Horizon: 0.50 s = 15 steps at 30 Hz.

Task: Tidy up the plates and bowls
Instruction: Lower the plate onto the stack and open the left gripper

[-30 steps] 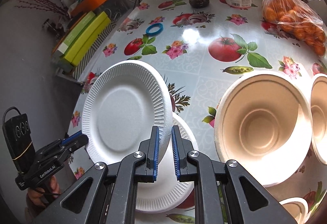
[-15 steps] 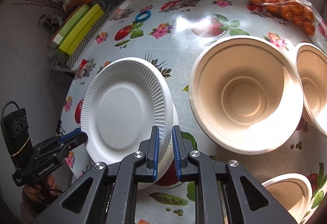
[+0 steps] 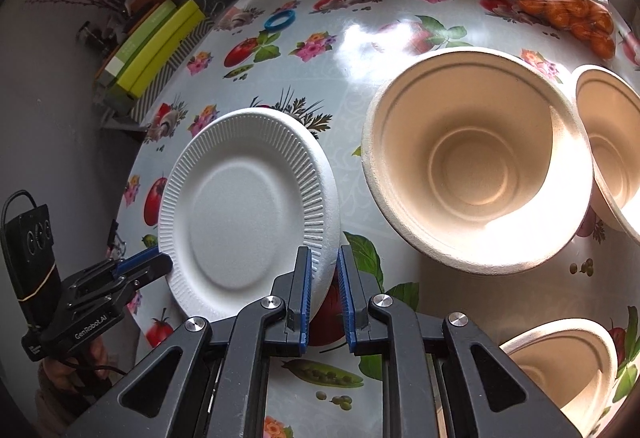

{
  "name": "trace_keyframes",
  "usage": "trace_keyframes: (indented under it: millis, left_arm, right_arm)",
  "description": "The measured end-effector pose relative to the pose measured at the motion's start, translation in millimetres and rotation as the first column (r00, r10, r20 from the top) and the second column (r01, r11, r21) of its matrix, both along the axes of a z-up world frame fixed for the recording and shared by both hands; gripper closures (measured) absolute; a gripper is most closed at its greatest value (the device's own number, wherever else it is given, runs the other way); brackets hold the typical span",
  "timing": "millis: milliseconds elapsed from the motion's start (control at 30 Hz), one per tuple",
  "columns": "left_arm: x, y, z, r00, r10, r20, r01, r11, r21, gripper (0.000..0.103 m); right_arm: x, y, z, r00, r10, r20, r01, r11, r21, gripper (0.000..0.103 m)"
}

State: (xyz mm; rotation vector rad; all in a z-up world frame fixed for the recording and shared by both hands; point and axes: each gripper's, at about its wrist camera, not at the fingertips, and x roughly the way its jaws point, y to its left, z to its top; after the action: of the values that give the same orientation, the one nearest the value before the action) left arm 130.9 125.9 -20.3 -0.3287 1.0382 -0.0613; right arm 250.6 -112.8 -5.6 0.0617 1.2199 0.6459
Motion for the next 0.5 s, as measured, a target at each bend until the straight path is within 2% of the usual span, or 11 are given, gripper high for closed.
trace_keyframes:
  millis: [300,400,467,500]
  left_arm:
    - [-0.4,-1.1,0.0,1.000,0.003,0.006,-0.003,1.000,0.017,0.081]
    - [-0.6,-2.3,-1.3,1.000,0.000,0.006,0.000,0.999,0.033,0.080]
    - [-0.9,-2.9,-1.2,1.000,-0.004,0.009,0.004,0.999,0.034,0.077]
    - [-1.3,-3.0,-0.7,1.000,-0.008,0.015,0.008,0.999,0.031,0.074]
  right_arm:
    - [-3.2,0.6,-0.1,1.000,0.008,0.016,-0.008,1.000,0.003,0.086]
    - [-3.5,1.3,-1.7,1.000,0.014,0.012,-0.014,1.000,0.007,0.078]
    - [-4.3,3.0,-0.5,1.000,0.019,0.021,-0.019,1.000,0.005,0.064]
    - [-4.8,3.7,0.3,0.999,0.024,0.025,-0.024,1.000,0.006,0.062]
